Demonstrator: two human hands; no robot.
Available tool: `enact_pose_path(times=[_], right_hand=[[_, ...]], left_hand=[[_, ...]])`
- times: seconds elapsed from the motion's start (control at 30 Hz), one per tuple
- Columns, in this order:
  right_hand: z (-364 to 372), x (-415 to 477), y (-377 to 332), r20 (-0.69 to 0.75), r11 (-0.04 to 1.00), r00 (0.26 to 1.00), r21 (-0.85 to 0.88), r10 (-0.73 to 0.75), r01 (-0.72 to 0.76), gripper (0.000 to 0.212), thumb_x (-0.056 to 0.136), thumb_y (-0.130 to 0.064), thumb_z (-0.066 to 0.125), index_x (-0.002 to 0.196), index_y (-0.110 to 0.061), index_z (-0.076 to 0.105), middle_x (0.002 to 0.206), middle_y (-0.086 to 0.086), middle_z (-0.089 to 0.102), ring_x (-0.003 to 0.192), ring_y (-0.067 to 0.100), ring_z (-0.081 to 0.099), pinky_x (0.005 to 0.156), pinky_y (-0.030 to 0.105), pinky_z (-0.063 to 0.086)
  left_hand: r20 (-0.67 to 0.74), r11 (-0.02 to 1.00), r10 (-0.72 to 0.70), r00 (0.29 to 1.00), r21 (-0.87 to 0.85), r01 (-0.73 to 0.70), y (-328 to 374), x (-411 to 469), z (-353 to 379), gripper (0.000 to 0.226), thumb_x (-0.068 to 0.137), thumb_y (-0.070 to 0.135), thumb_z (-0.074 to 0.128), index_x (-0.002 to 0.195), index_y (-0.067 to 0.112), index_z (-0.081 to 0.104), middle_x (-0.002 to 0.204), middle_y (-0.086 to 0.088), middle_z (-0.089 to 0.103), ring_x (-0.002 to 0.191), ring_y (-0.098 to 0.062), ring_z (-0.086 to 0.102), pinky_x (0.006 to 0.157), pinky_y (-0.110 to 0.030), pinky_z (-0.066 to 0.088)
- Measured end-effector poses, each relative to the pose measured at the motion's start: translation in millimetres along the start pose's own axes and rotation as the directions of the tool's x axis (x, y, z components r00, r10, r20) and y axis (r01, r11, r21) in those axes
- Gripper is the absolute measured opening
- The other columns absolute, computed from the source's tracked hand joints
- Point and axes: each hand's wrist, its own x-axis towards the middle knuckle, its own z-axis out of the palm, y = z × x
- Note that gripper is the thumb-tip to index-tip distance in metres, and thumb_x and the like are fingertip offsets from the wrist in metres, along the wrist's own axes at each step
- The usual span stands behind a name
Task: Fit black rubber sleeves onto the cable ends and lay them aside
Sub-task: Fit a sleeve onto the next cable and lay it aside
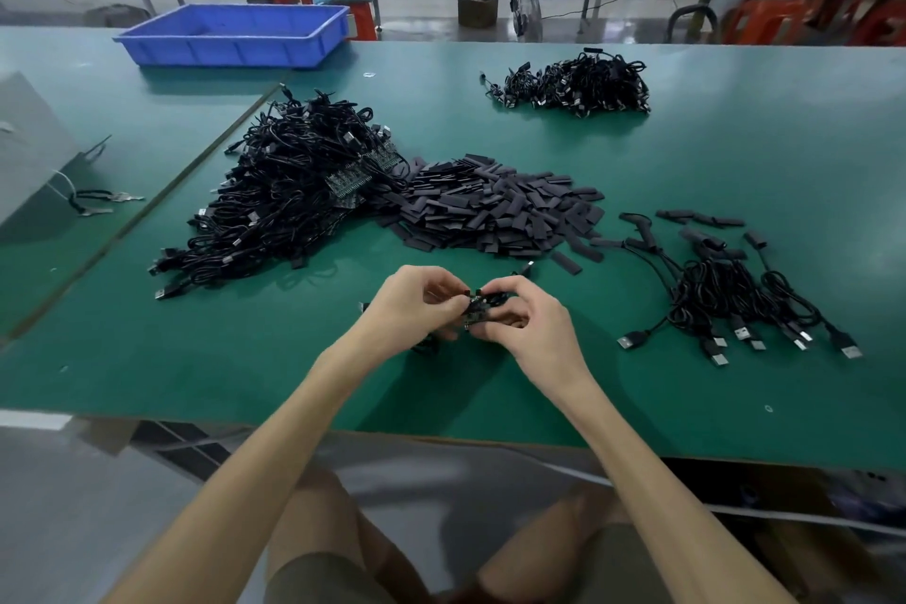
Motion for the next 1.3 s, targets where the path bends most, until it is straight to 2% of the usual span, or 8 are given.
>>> enact_pose_path(times=[0.1,0.4,0.53,0.77,0.93,1.07,1.17,1.3], right_hand=[[1,-2,0,-0.015,1.000,1.000,-0.005,-0.014,0.014,0.039,0.074,-0.006,0.089,0.099,-0.026,0.066,0.079,-0.008,0.077,0.075,0.005,0.071,0.076,0.021,0.052],[3,-2,4,-0.035,0.997,0.997,-0.018,-0.069,0.068,0.030,0.083,-0.011,0.083,0.100,-0.029,0.067,0.079,-0.011,0.078,0.079,0.008,0.074,0.081,0.032,0.058],[3,-1,6,-0.033,0.995,0.995,-0.029,-0.093,0.092,0.032,0.084,-0.012,0.083,0.109,-0.026,0.069,0.078,-0.015,0.077,0.077,0.002,0.072,0.078,0.022,0.055],[4,1,5,-0.004,0.994,0.995,-0.039,-0.102,0.101,0.043,0.087,-0.011,0.079,0.125,-0.023,0.064,0.075,-0.010,0.073,0.069,0.001,0.063,0.073,0.015,0.049],[6,-1,5,0.103,0.978,0.983,-0.124,-0.153,0.165,0.059,0.088,-0.007,0.069,0.142,-0.027,0.054,0.075,-0.006,0.064,0.066,0.007,0.053,0.073,0.028,0.047],[6,-1,6,0.119,0.980,0.982,-0.119,-0.146,0.160,0.077,0.089,-0.011,0.069,0.157,-0.031,0.039,0.072,-0.013,0.062,0.066,0.006,0.053,0.075,0.029,0.046],[6,-1,6,0.121,0.983,0.982,-0.097,-0.144,0.156,0.091,0.088,-0.010,0.072,0.163,-0.033,0.026,0.071,-0.012,0.064,0.064,0.005,0.053,0.072,0.029,0.047],[6,-1,6,0.073,0.987,0.986,-0.046,-0.151,0.155,0.102,0.090,-0.013,0.074,0.165,-0.038,0.011,0.077,-0.009,0.070,0.064,0.005,0.057,0.071,0.021,0.049]], left_hand=[[-0.005,0.964,0.084,0.996,0.253,-0.080,3,-2,4,0.016,0.094,0.016,0.066,0.085,0.030,0.067,0.080,0.014,0.071,0.052,-0.006,0.067,0.055,-0.019,0.052],[-0.024,0.989,0.042,0.999,0.141,-0.039,2,-3,7,0.011,0.094,0.015,0.067,0.092,0.021,0.075,0.078,0.009,0.076,0.058,-0.012,0.072,0.055,-0.028,0.060],[-0.018,0.989,0.043,0.999,0.142,-0.040,0,-2,6,0.006,0.092,0.017,0.071,0.093,0.020,0.076,0.077,0.010,0.075,0.069,-0.012,0.073,0.059,-0.027,0.060],[-0.053,0.996,-0.003,0.999,0.090,0.008,-3,-2,10,0.007,0.092,0.015,0.070,0.096,0.020,0.072,0.080,0.005,0.074,0.060,-0.021,0.073,0.055,-0.029,0.060],[0.039,0.988,-0.020,0.999,0.154,0.014,5,5,9,0.011,0.097,0.025,0.065,0.098,0.018,0.074,0.084,0.004,0.075,0.064,-0.022,0.072,0.061,-0.034,0.061],[0.122,0.997,-0.071,0.990,0.033,0.068,8,13,5,0.013,0.096,0.020,0.071,0.103,0.010,0.077,0.082,-0.001,0.075,0.064,-0.004,0.063,0.063,-0.021,0.050],[0.166,0.966,-0.179,0.970,-0.155,0.205,6,15,0,0.018,0.093,0.009,0.073,0.111,0.011,0.074,0.093,-0.012,0.075,0.081,-0.015,0.065,0.077,-0.028,0.054],[0.129,0.933,-0.157,0.979,-0.305,0.190,0,12,-1,0.023,0.094,0.000,0.067,0.117,0.003,0.071,0.100,-0.015,0.071,0.092,-0.021,0.064,0.092,-0.037,0.054]])
